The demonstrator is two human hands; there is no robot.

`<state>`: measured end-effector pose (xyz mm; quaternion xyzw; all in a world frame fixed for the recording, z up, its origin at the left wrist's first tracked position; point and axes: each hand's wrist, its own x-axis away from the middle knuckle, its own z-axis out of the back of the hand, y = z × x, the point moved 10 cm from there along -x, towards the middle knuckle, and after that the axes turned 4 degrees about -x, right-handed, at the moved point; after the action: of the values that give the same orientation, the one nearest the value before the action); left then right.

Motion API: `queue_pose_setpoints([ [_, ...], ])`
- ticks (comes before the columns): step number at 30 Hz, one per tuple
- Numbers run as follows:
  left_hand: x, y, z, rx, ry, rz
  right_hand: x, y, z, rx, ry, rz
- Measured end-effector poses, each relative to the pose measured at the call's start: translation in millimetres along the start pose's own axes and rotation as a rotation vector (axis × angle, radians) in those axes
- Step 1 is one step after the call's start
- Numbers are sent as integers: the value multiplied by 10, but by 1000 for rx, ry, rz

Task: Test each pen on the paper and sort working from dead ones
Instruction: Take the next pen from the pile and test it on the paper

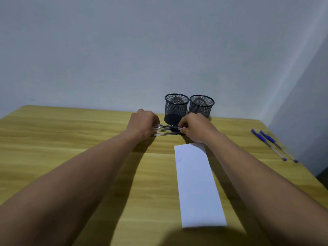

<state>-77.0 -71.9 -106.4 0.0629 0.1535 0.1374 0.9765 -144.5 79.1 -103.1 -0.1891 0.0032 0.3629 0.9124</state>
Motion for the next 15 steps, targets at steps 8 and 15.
queue_pose_setpoints([
  [8, 97, 123, 536, 103, 118, -156, 272, -88, 318, -128, 71, -8],
  [15, 425, 599, 1165, 112, 291, -335, 665, -333, 614, -321, 151, 21],
])
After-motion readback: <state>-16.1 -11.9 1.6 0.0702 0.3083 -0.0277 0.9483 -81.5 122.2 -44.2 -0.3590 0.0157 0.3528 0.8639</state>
